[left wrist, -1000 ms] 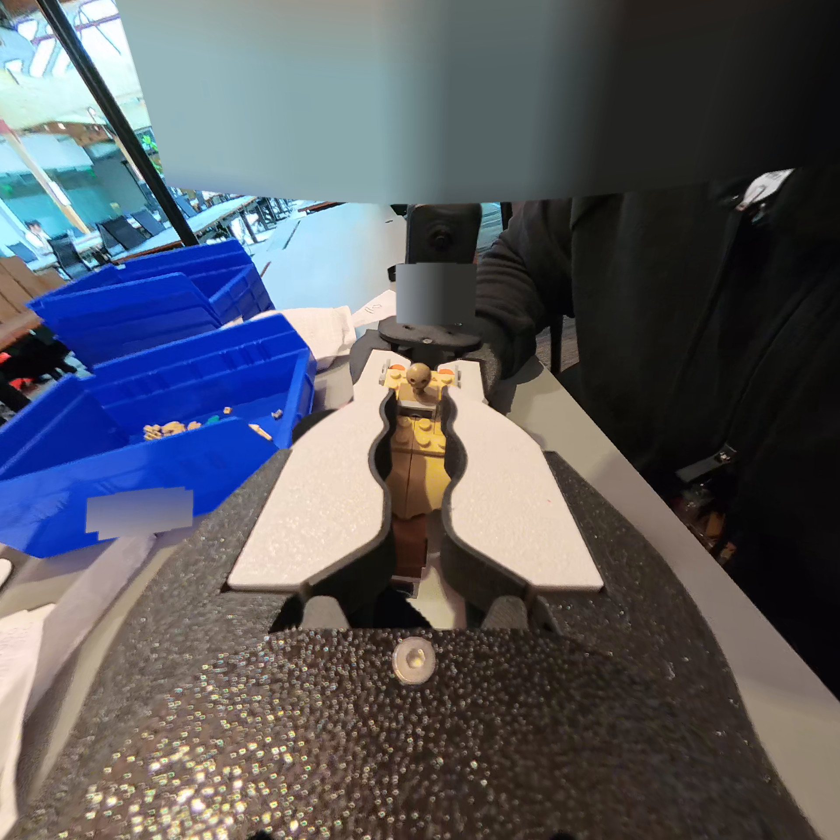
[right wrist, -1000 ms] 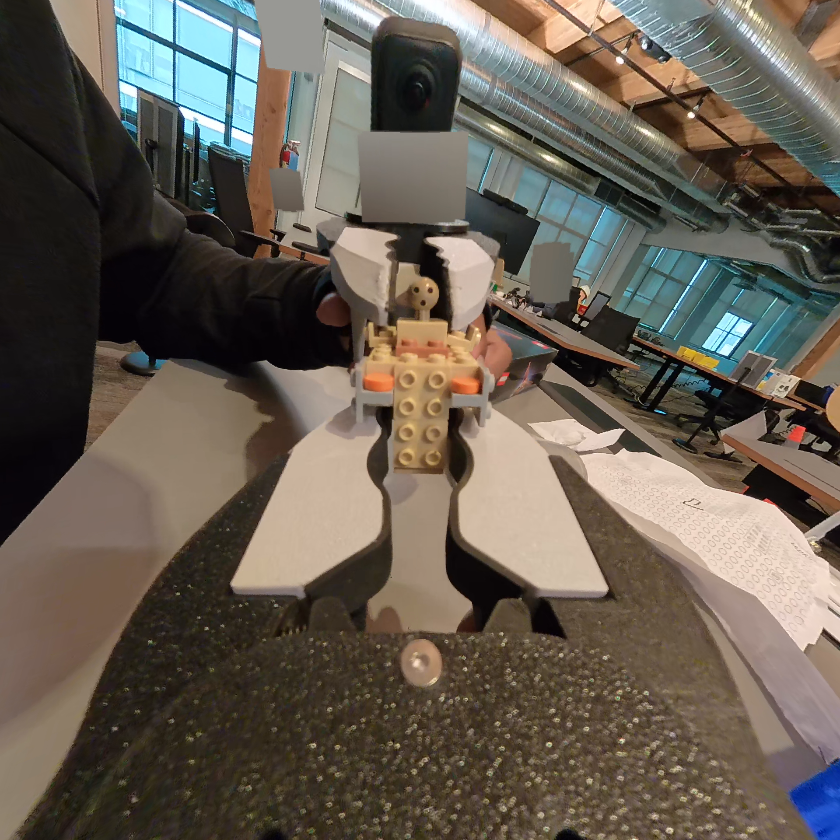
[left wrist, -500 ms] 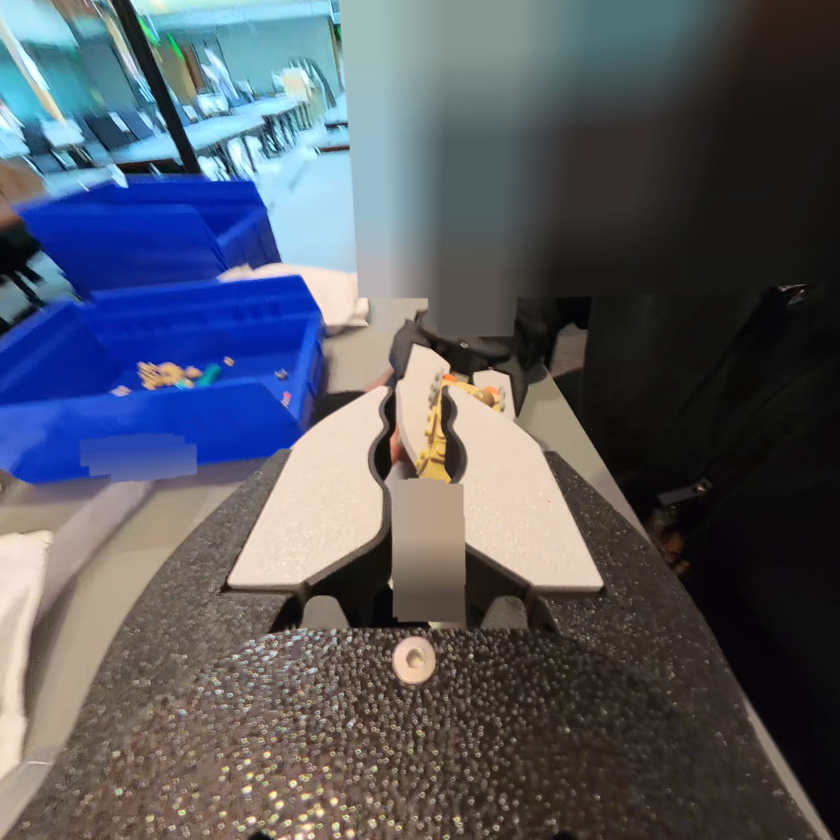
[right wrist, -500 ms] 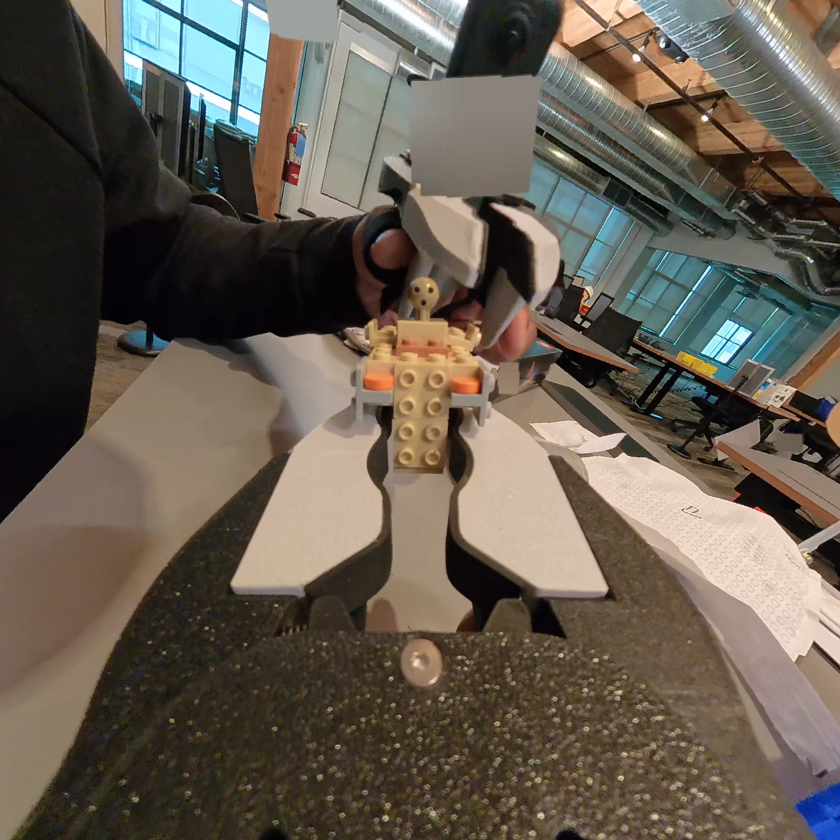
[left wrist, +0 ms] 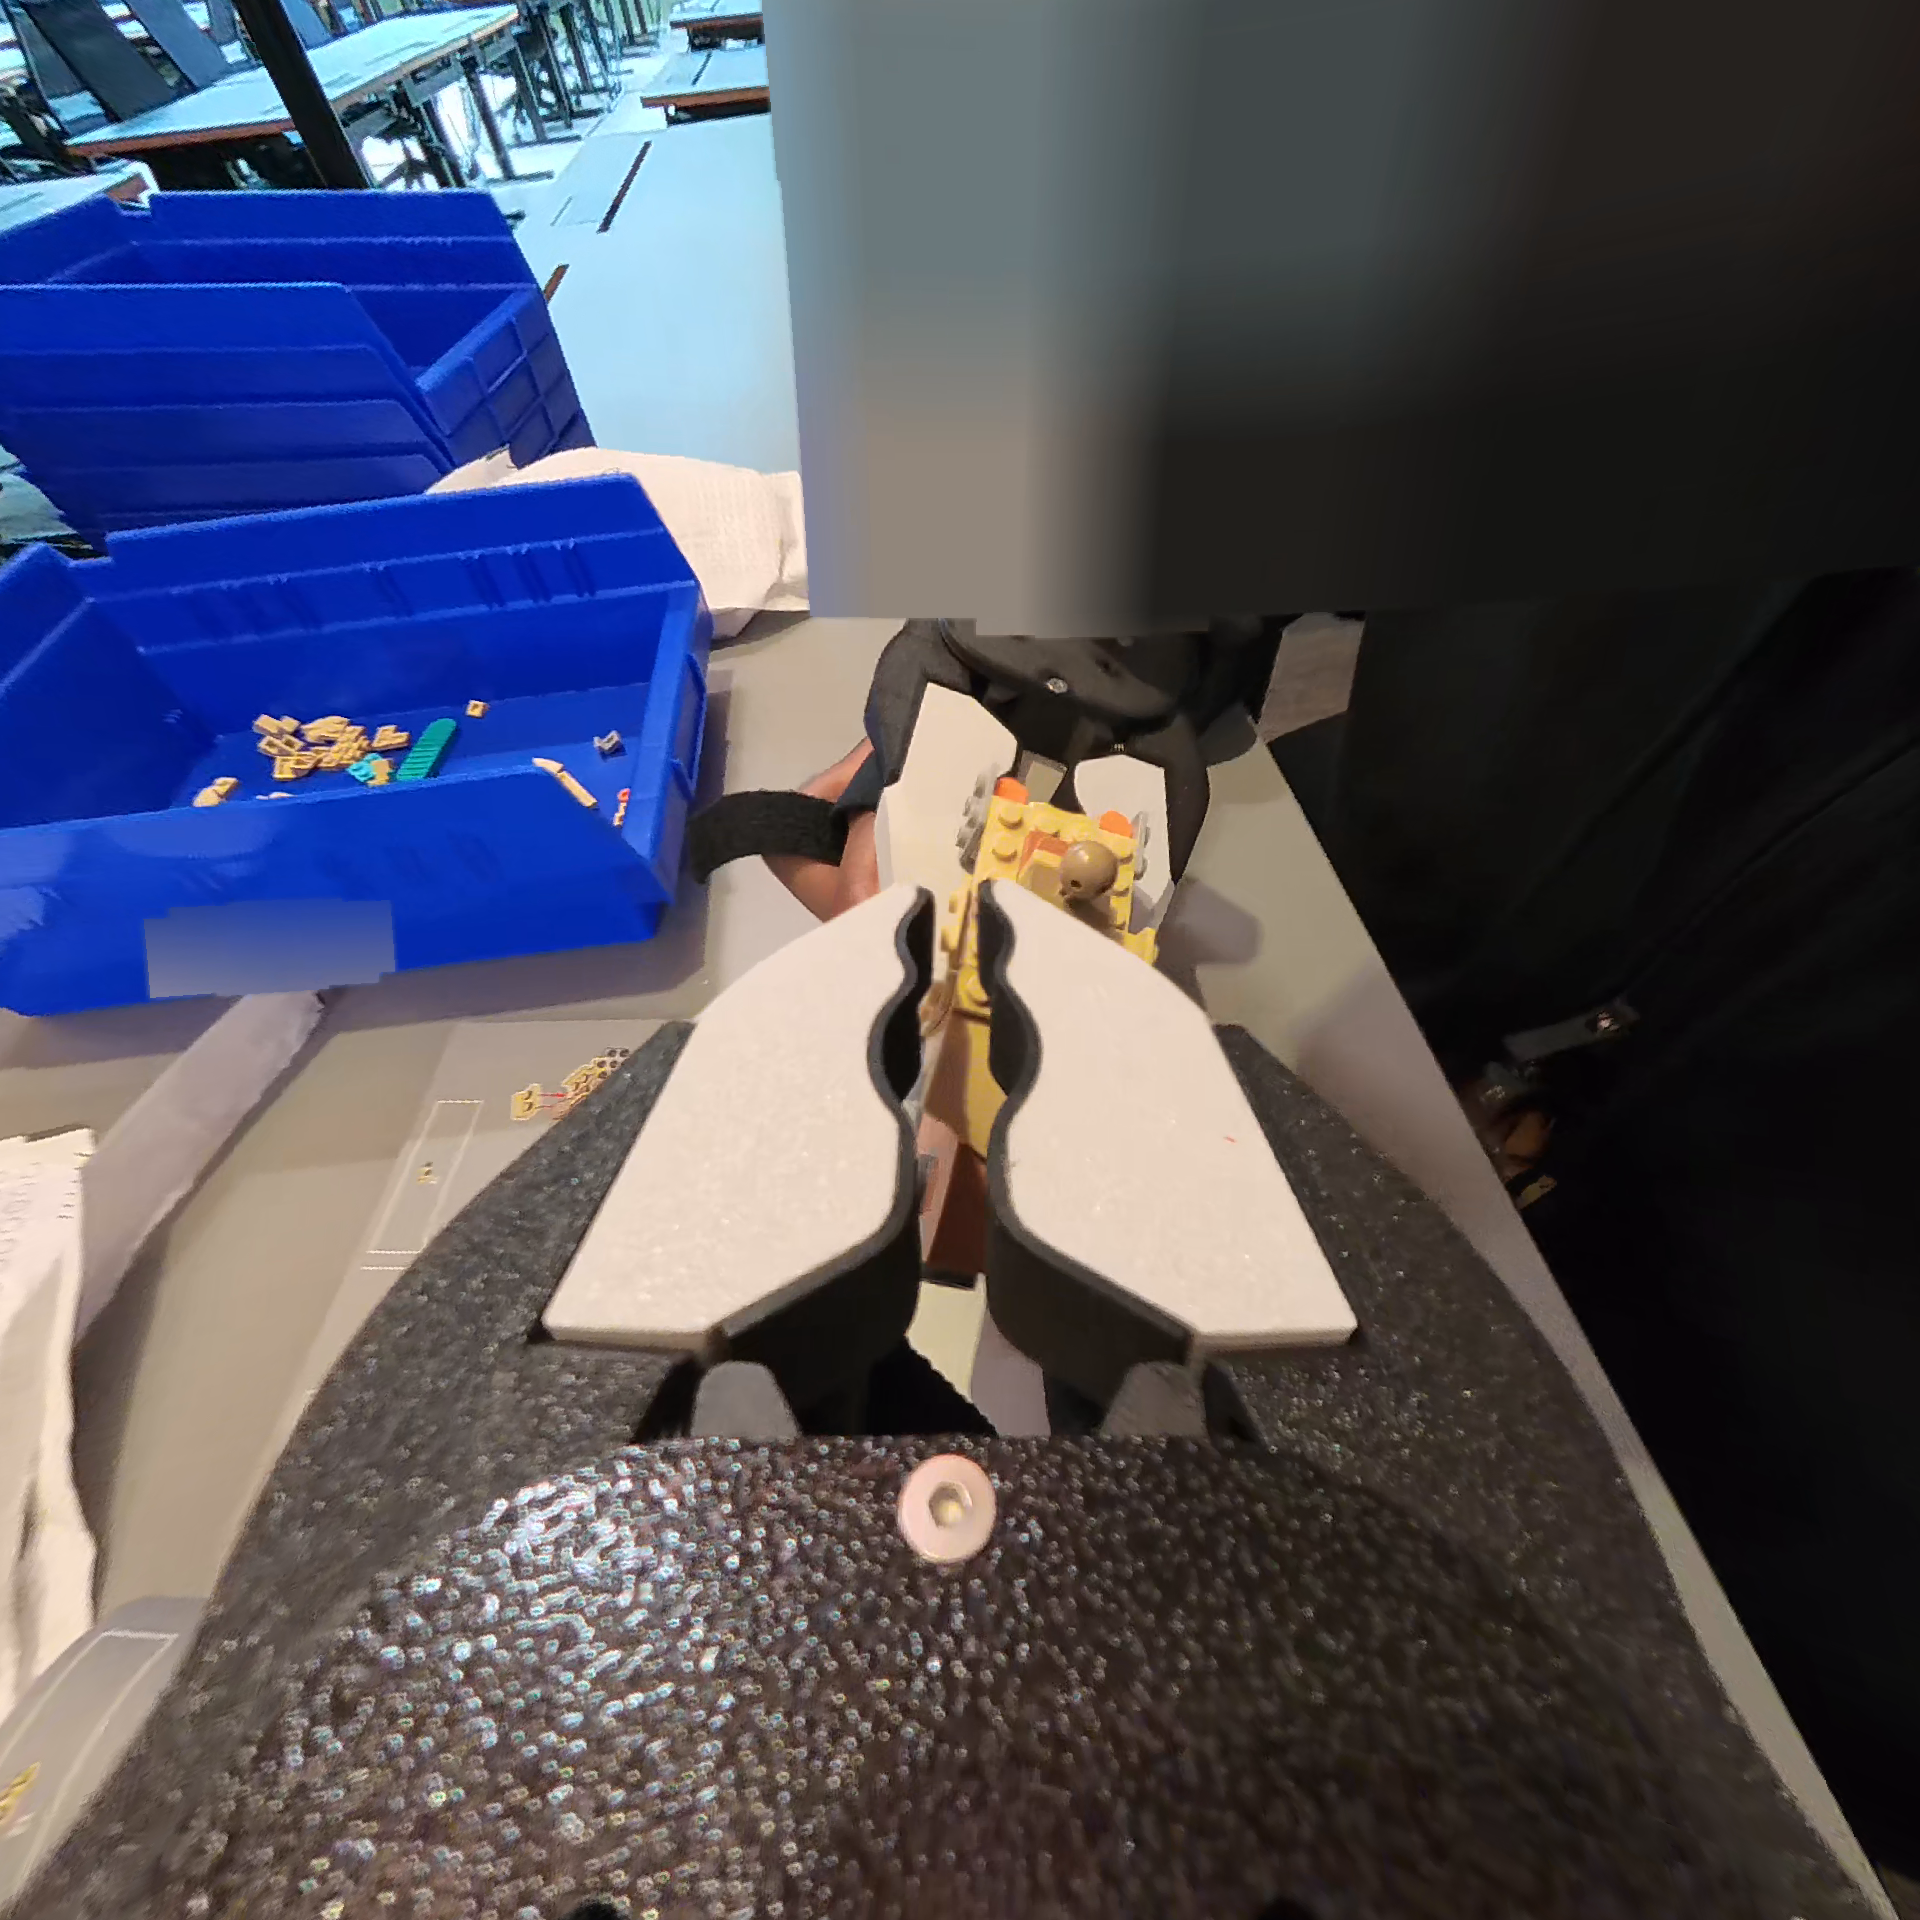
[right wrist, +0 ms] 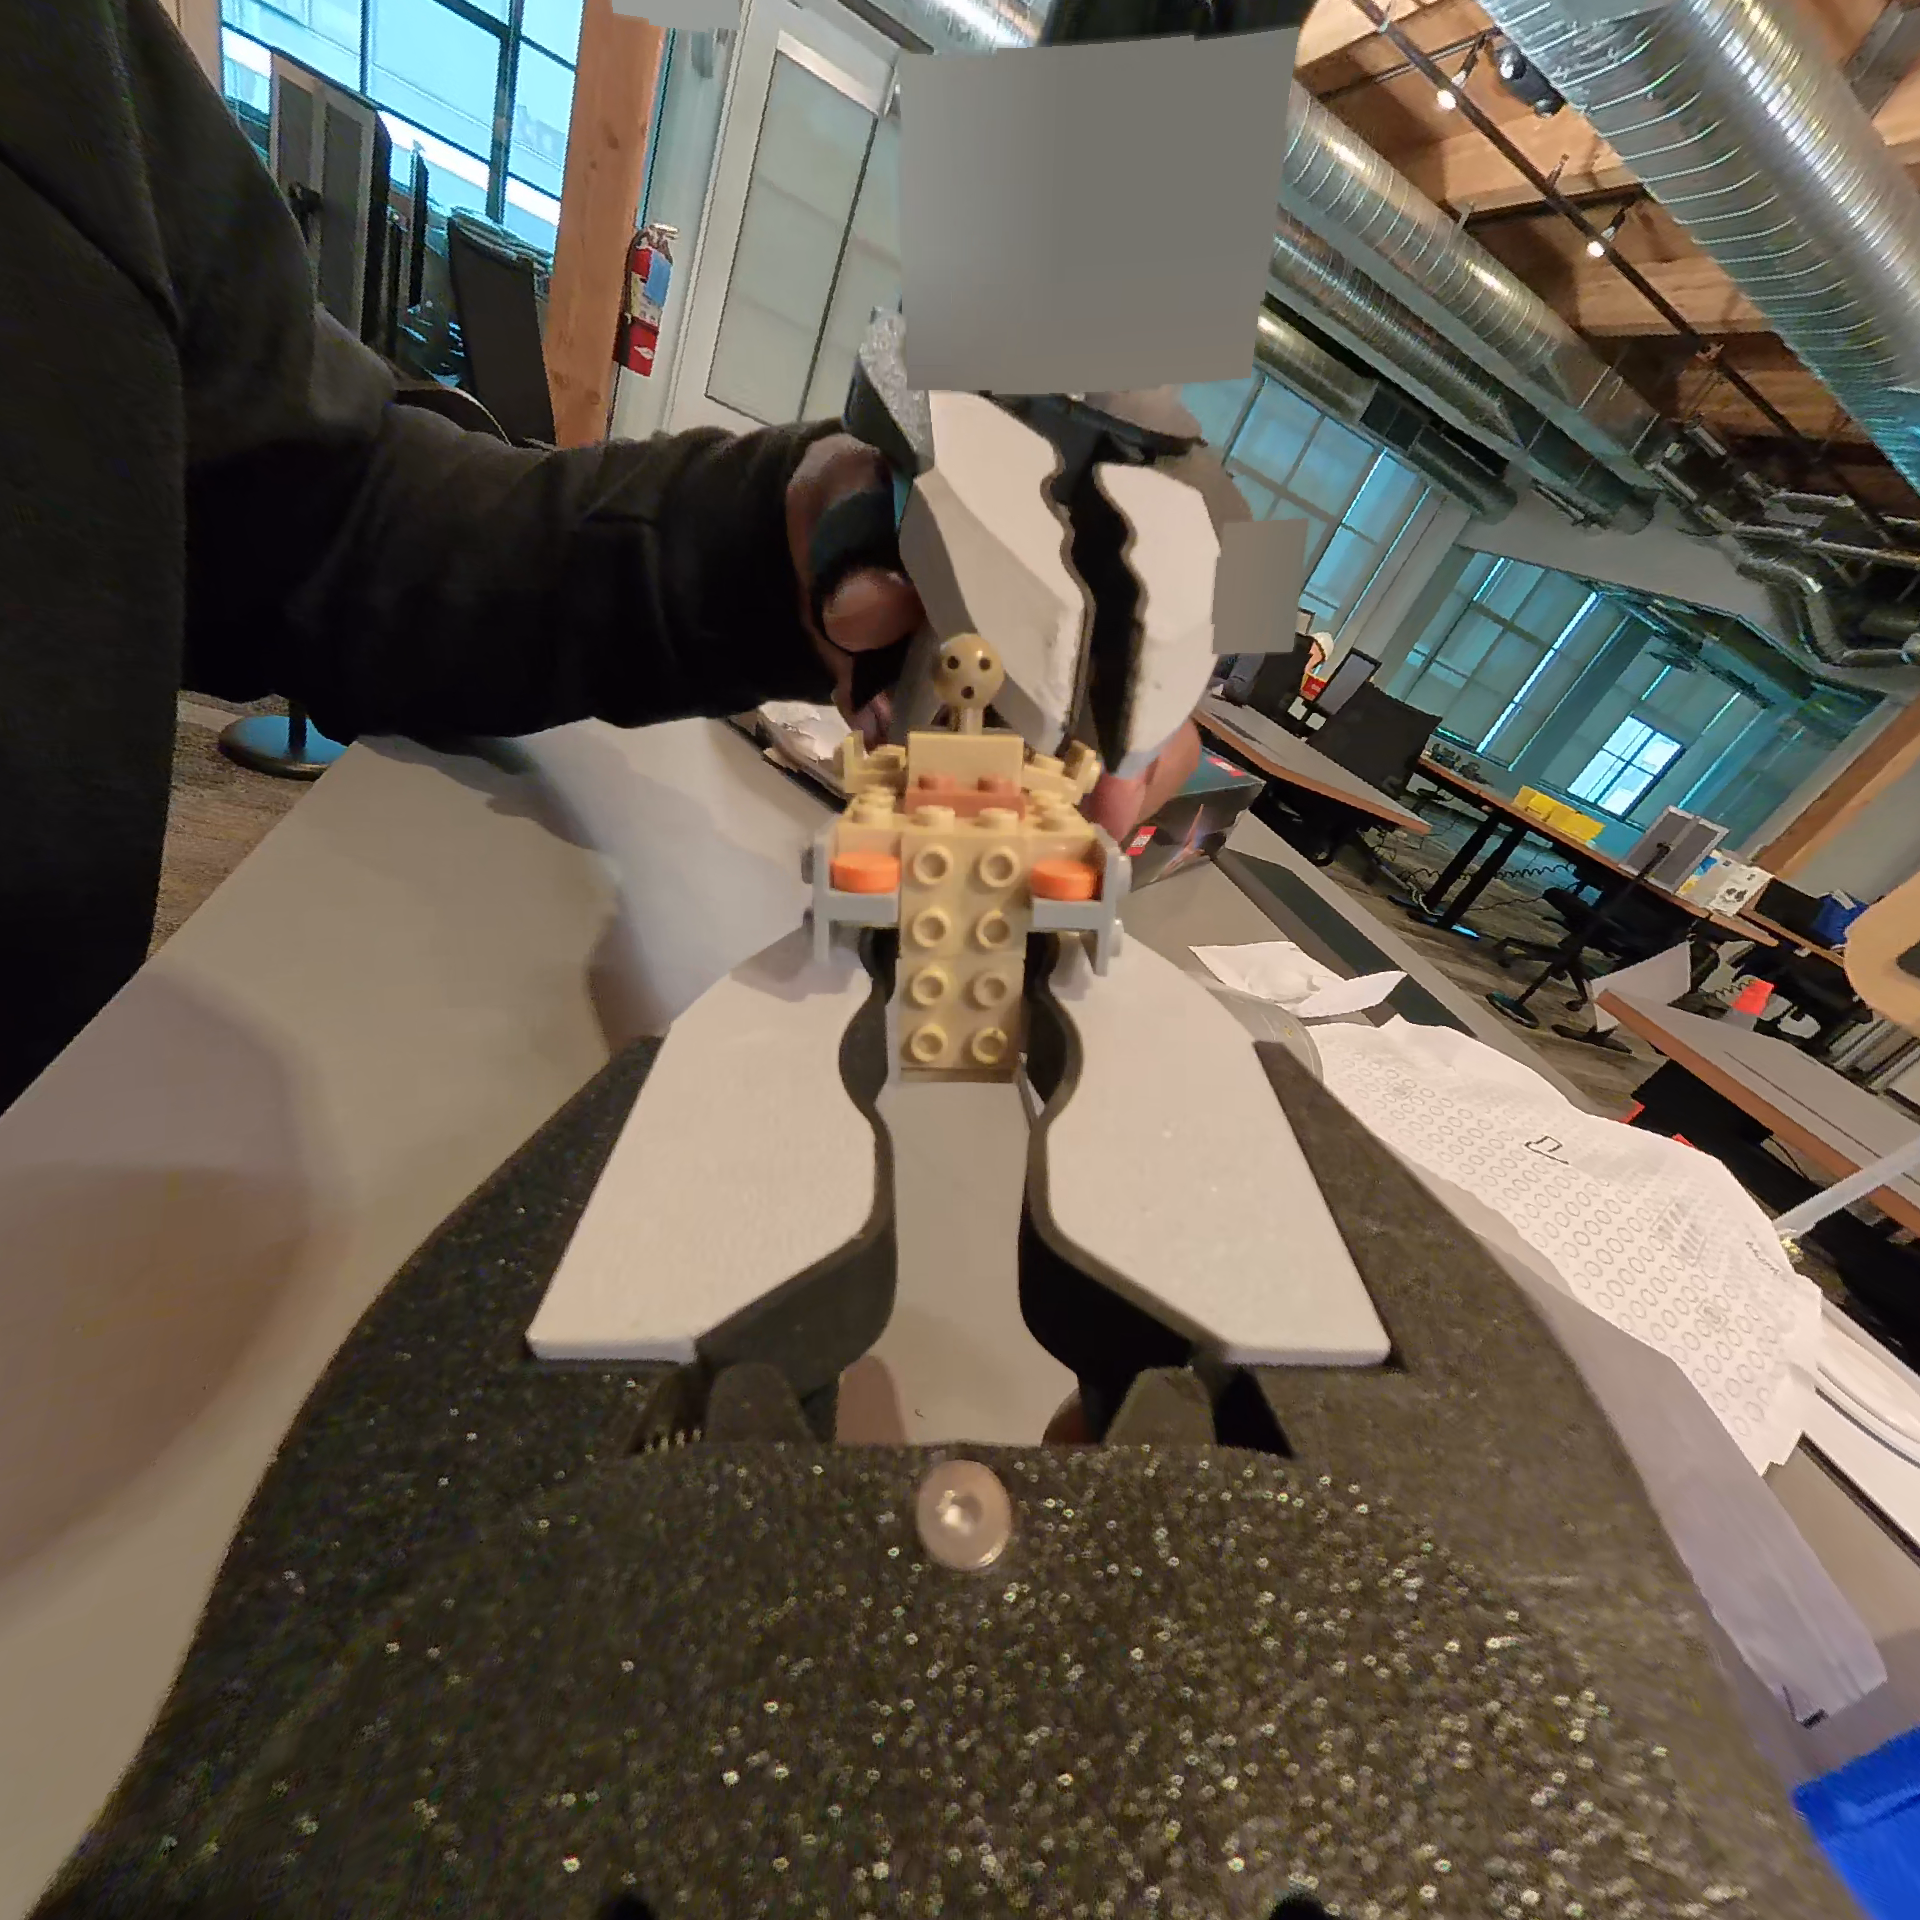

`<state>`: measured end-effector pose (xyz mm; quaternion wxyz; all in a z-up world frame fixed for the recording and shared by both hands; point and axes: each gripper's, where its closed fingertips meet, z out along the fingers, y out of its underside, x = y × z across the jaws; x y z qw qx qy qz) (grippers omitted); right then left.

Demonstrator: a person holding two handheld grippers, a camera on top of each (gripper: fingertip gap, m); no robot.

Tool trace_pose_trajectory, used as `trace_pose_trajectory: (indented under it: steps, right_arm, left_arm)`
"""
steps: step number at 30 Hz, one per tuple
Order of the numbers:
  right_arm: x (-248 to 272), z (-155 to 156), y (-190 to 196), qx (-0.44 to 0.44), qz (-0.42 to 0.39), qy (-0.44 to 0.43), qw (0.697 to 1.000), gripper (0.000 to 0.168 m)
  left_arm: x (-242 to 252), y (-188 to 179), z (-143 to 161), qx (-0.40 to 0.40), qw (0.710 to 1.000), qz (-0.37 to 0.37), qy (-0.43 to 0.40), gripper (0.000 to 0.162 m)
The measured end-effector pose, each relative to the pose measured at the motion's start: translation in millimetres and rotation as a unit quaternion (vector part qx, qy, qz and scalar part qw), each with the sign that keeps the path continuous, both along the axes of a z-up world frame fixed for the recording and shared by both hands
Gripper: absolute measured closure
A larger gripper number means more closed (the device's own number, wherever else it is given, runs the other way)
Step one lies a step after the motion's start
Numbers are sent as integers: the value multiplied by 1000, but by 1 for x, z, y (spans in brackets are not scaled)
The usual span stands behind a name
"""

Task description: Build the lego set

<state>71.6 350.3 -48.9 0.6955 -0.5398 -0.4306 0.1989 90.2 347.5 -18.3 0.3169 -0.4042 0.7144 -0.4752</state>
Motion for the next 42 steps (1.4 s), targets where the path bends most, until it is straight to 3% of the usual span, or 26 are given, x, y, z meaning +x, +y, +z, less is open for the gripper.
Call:
trace_pose_trajectory:
  steps: [19, 28, 42]
  right_arm:
    - [-3, -7, 0, 6, -5, -29, 1000, 146]
    - [-1, -7, 3, -3, -12, -25, 1000, 146]
    - [2, 1, 5, -5, -14, 4, 1000, 146]
  left_arm:
    - [-5, -2, -9, 32, 997, 11, 66, 158]
    - [-2, 1, -9, 97, 993, 37, 59, 160]
    - [2, 4, 2, 90, 995, 41, 9, 158]
